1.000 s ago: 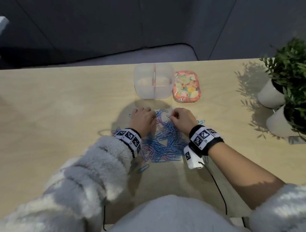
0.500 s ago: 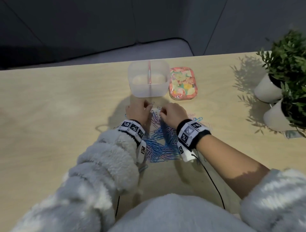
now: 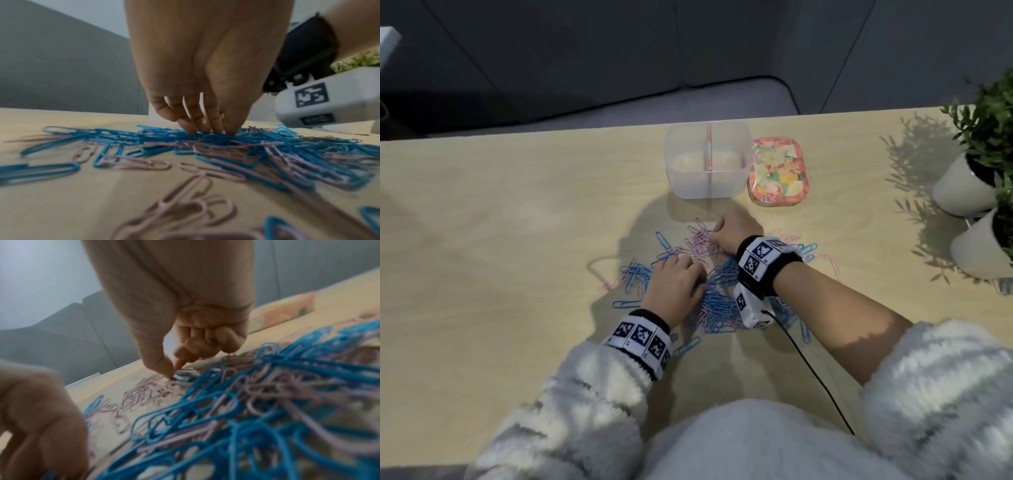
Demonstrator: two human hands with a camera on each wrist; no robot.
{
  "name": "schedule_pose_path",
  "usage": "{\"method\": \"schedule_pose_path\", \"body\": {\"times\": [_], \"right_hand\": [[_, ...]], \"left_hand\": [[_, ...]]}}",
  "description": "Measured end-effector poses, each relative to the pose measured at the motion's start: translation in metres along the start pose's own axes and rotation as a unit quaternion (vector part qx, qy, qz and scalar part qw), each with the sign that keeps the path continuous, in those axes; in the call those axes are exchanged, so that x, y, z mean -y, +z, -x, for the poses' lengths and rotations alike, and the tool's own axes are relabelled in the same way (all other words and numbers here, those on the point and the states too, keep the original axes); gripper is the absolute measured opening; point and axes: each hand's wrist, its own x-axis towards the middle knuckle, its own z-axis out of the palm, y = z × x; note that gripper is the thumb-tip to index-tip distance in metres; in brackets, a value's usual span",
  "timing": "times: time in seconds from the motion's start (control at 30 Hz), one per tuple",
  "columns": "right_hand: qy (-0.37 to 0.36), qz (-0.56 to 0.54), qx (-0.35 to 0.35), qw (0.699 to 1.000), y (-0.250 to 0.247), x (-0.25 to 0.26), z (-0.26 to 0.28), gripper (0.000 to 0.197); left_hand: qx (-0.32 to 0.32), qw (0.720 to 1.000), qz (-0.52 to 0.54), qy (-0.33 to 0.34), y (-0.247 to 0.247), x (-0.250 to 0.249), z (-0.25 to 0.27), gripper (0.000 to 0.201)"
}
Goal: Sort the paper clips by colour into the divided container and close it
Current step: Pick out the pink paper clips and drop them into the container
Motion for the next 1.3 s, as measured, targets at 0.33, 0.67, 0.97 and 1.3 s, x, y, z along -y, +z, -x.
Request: {"method": "schedule_pose_path", "body": {"times": [0.33,0.67,0.97,1.3], "right_hand": [[0.000,-0.130,-0.004,0.992,-0.032,-0.040,0.038,0.021],[-0.080,0.054,-0.073,0.993,-0.025,-0.031,0.005,0.018],[-0.092,0.005,-0.064,0.994,-0.006,-0.018,0.005,0.018],[-0.115,0.168,-0.021,0.979,0.012,-0.013,0.021,0.054]], "left_hand": [[-0.072,0.993,0.079,-0.056,-0.025,0.026,-0.016,0.015],[-0.014,0.990,0.060,-0.131,-0.027,0.046,-0.025,0.007],[0.016,0.998,0.058,-0.031,-0.028,0.033,-0.055,0.073],[0.063,0.994,0.094,0.000,-0.031,0.032,-0.075,0.060]]}}
